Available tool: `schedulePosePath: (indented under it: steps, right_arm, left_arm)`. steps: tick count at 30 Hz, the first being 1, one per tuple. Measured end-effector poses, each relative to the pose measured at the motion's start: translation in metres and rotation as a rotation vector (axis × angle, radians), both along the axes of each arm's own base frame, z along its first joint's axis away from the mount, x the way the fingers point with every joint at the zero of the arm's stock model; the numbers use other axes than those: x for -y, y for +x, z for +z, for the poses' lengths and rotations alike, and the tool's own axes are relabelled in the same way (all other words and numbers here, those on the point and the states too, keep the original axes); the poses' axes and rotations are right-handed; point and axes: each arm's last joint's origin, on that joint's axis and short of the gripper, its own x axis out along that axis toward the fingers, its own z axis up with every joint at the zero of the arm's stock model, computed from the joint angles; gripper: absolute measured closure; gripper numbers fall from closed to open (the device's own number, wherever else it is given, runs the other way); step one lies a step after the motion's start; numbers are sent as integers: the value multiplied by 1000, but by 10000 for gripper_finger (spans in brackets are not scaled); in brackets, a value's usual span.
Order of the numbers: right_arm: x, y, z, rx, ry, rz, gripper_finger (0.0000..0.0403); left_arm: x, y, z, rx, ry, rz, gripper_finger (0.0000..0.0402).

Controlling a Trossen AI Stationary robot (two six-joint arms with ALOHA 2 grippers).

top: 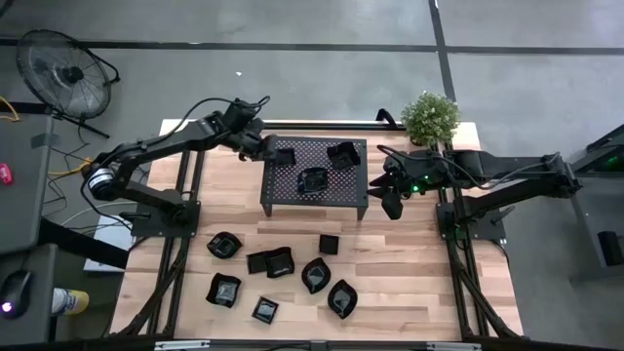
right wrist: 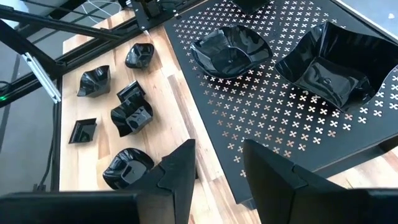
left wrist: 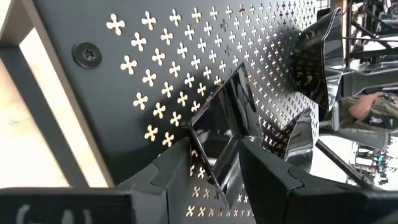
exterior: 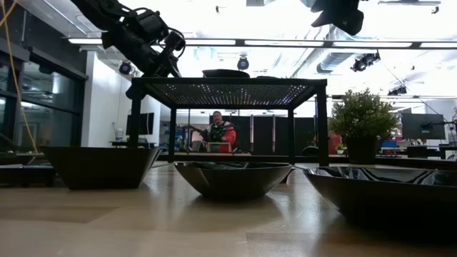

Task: Pick & Place Mini shaped plates
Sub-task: Put the black square plate on the shelf, then stack the black leaf-shaped plate on top of the black leaf-shaped plate on the shelf

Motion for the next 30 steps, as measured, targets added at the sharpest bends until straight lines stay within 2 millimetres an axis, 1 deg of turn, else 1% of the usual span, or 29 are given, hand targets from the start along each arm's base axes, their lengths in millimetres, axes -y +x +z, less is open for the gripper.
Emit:
schedulePosePath:
  steps: [9, 17, 21, 23, 27, 30]
  right_arm:
    - [0, 0, 0, 0, 9, -1, 273]
    - [0, 0, 0, 2, 31, -15, 273]
    - [0, 0, 0, 4, 48, -27, 273]
    - [0, 0, 0, 4, 50, -28, 273]
    - [0, 0, 0, 4, 54, -32, 273]
    - [0, 0, 0, 5, 70, -45, 273]
  left_arm:
    - [6, -9, 8, -3, 27, -12, 265]
    - [22, -34, 25, -64, 139, 8, 265]
    - [32, -47, 32, -92, 179, -3, 266]
    - [39, -50, 36, -88, 200, -25, 266]
    - [55, -51, 40, -85, 230, -87, 266]
    - [69, -47, 42, -82, 253, -141, 266]
